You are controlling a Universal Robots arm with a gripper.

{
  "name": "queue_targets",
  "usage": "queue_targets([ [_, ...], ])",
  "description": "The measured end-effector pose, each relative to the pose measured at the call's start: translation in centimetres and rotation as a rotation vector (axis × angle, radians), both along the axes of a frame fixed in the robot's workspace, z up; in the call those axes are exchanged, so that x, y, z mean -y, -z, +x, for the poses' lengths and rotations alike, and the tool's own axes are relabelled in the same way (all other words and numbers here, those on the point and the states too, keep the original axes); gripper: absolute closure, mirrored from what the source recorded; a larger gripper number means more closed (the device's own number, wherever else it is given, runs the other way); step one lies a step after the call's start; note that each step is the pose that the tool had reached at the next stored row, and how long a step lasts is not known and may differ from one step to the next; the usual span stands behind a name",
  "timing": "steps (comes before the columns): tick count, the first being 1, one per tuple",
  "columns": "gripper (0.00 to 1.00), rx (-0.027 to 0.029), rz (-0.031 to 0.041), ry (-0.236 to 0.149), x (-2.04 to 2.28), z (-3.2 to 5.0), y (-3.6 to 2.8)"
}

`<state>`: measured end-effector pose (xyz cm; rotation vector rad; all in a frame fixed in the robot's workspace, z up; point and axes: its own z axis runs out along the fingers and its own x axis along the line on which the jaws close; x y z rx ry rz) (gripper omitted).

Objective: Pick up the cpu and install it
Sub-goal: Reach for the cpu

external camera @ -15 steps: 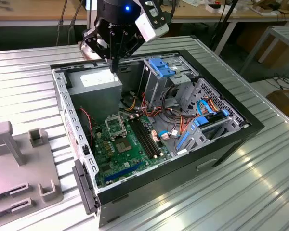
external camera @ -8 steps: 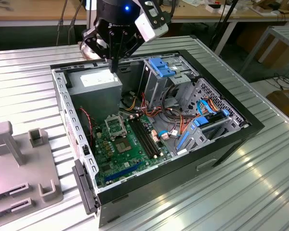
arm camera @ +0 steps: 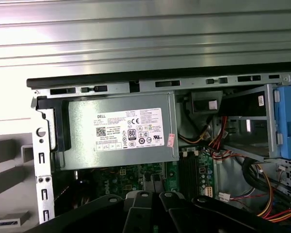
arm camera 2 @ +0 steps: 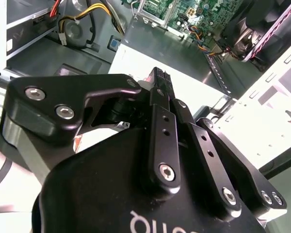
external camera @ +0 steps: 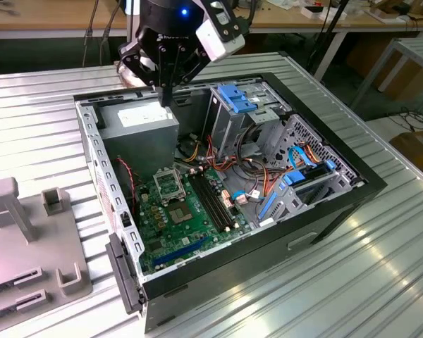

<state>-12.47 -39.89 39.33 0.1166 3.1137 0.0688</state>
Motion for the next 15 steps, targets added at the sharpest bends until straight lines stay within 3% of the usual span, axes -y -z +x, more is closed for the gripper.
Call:
queue_targets([
  [15, 0.89, 0.0000, 0.0001, 0.000, 0.00, -0.32, 0.00],
])
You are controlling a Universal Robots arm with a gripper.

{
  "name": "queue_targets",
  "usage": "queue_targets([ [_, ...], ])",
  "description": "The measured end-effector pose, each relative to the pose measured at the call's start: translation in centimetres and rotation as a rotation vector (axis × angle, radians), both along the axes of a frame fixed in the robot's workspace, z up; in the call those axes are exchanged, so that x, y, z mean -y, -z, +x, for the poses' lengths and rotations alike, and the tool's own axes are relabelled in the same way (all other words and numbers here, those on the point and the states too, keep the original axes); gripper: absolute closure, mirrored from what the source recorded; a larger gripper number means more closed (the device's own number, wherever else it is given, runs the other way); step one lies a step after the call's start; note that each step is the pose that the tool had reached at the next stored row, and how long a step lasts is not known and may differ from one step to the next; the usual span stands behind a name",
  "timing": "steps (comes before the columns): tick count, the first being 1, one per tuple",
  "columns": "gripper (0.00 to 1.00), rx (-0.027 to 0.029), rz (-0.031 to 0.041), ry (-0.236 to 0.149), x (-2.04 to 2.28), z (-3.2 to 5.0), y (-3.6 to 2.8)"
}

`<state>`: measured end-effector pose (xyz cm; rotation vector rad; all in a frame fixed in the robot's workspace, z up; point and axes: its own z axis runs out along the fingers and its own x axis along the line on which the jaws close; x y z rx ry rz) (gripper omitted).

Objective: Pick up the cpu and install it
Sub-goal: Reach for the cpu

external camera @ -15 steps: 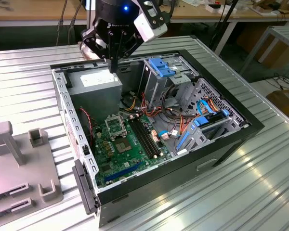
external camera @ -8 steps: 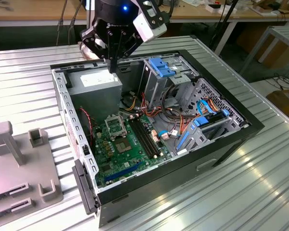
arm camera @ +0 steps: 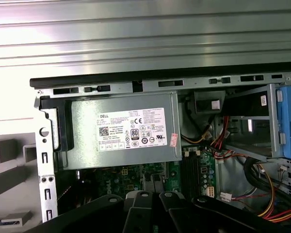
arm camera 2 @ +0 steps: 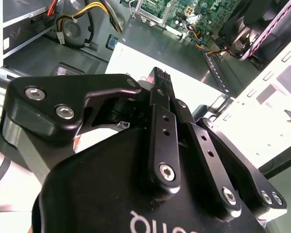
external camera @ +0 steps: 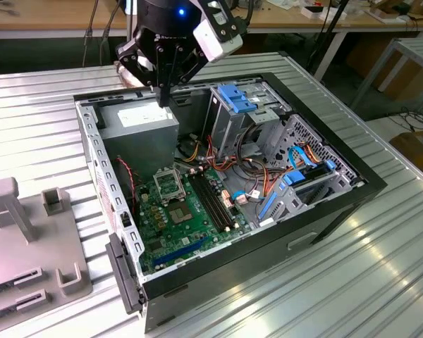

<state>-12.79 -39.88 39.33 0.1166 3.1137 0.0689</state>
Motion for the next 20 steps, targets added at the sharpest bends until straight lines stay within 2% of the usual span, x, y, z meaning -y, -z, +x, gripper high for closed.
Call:
queue_targets([
  [20, 0.89, -0.0001, 0.0000, 0.000, 0.00, -0.49, 0.00],
])
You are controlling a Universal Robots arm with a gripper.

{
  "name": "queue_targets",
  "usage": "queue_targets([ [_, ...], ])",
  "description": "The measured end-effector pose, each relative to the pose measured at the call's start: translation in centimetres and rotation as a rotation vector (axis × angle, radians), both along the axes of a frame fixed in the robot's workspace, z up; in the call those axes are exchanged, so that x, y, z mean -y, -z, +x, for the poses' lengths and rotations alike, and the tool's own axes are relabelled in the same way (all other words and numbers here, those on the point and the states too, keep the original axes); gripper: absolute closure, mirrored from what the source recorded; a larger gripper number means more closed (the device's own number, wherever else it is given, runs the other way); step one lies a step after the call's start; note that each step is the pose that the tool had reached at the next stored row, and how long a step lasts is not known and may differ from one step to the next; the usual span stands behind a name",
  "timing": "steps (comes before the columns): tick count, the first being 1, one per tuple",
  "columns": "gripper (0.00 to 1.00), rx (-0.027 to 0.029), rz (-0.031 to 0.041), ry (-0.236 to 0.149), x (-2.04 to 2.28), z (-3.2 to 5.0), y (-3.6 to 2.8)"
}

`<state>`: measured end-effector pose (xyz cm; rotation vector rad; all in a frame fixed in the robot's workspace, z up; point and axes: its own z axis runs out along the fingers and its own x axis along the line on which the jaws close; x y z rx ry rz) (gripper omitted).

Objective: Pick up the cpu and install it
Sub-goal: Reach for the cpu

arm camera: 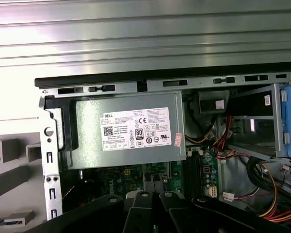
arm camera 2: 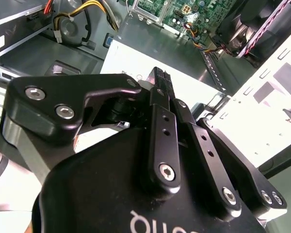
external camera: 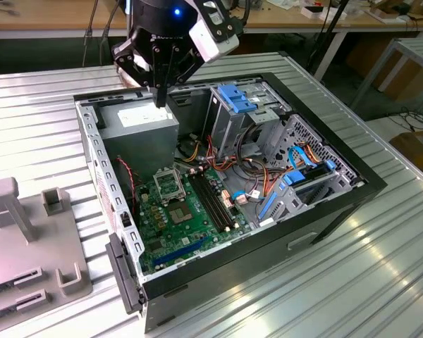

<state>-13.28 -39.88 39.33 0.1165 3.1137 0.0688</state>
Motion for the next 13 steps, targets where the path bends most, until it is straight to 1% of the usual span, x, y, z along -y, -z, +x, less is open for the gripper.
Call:
queue_targets([
  [13, 0.89, 0.0001, 0.0001, 0.000, 0.00, -0.33, 0.00],
])
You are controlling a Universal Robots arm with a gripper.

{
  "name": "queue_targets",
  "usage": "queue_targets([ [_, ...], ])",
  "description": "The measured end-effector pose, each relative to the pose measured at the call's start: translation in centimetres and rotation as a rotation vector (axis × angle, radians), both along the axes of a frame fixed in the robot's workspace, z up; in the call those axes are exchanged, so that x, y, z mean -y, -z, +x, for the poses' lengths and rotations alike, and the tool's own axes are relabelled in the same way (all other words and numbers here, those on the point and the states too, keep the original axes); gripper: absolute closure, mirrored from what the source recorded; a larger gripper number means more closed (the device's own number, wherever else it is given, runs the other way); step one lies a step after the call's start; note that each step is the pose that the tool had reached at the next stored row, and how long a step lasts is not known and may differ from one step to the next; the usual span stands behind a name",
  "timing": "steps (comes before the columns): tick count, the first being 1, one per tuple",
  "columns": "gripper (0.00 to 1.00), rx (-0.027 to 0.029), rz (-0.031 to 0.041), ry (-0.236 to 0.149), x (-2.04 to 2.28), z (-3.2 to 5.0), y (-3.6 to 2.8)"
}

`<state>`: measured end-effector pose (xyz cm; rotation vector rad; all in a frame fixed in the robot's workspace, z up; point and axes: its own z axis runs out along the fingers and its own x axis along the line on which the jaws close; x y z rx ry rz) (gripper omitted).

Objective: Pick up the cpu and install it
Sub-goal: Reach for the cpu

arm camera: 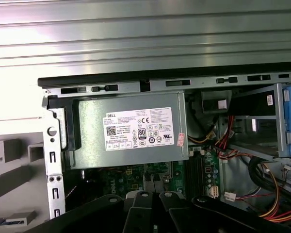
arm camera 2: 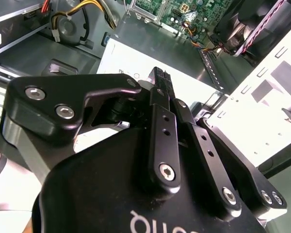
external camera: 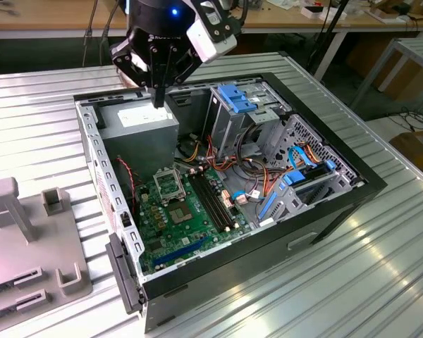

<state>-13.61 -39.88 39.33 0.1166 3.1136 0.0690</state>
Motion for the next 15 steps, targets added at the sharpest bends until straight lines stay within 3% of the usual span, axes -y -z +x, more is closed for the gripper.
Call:
queue_targets([
  [15, 0.89, -0.0005, -0.0001, 0.000, 0.00, -0.97, 0.00],
])
